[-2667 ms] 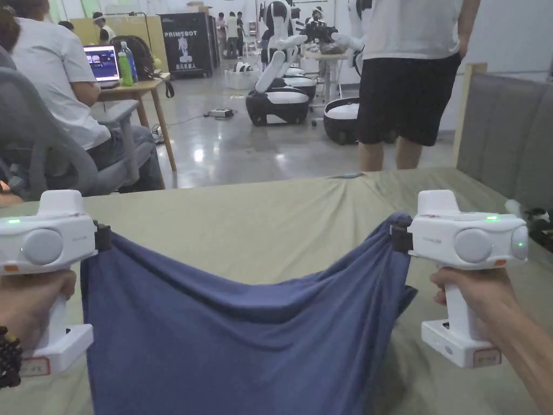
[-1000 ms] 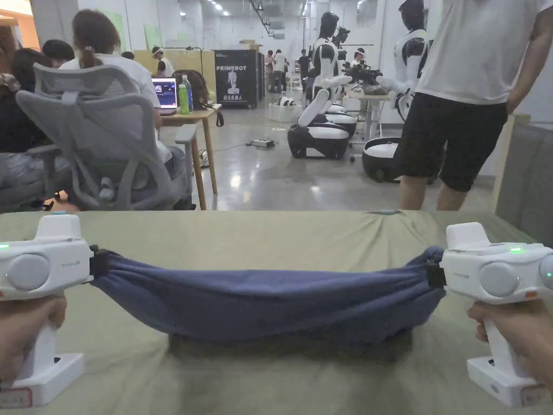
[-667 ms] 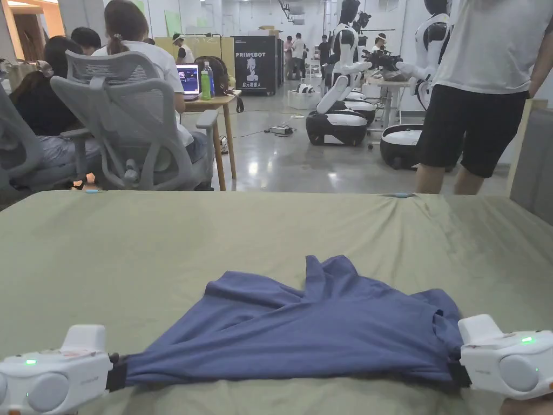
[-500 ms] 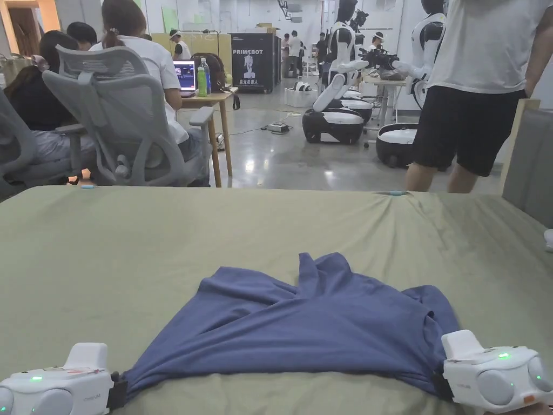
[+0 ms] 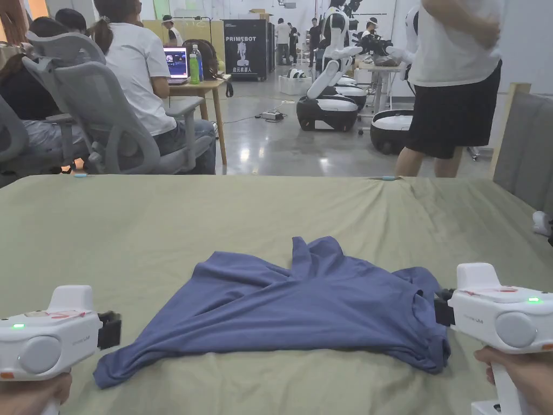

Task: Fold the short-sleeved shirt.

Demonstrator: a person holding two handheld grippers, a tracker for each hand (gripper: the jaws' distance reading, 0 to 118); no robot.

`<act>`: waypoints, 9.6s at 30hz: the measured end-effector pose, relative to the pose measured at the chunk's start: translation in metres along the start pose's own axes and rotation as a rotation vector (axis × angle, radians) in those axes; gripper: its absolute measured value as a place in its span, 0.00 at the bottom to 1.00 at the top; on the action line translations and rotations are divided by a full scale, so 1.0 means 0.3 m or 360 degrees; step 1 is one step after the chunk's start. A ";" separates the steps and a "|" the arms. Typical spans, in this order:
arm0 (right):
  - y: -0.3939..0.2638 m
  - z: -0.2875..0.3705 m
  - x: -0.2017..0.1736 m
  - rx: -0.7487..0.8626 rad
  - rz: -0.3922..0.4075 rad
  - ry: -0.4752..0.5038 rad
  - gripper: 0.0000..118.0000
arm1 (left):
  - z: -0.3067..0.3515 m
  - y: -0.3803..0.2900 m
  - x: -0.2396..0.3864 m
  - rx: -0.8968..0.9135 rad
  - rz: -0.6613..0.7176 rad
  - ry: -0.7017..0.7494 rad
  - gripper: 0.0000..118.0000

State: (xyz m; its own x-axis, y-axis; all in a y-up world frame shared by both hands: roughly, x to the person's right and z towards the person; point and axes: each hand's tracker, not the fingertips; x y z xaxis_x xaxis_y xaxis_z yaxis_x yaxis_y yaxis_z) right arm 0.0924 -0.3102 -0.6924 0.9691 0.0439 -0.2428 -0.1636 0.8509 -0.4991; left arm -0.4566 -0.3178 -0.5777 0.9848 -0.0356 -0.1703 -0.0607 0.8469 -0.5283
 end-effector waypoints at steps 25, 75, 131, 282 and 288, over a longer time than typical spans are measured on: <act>-0.046 -0.012 0.006 -0.0110 0.0029 -0.0001 0.00 | -0.075 -0.076 0.057 -0.0300 0.0088 -0.0078 0.03; 1.528 0.110 0.268 0.0501 0.0057 -0.0356 0.00 | -0.063 1.379 0.181 0.0481 -0.0080 -0.0185 0.03; 0.013 0.332 0.099 -0.0037 -0.0048 0.0041 0.01 | 0.107 0.098 -0.033 0.0130 0.0117 -0.0378 0.03; -0.108 -0.138 0.095 -0.0328 -0.0112 -0.0260 0.00 | -0.430 0.053 0.123 -0.0479 0.0052 -0.0069 0.63; -0.057 -0.167 0.108 -0.0317 -0.0119 -0.0203 0.69 | -0.357 0.086 0.129 -0.0356 0.0159 -0.0238 0.04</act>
State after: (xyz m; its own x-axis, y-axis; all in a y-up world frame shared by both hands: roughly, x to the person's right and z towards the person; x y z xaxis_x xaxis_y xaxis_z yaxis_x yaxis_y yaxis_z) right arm 0.1174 -0.3494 -0.7334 0.9932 0.0612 -0.0985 -0.1117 0.7347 -0.6692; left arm -0.4375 -0.3541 -0.6870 0.9842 0.1348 -0.1150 -0.1768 0.7036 -0.6883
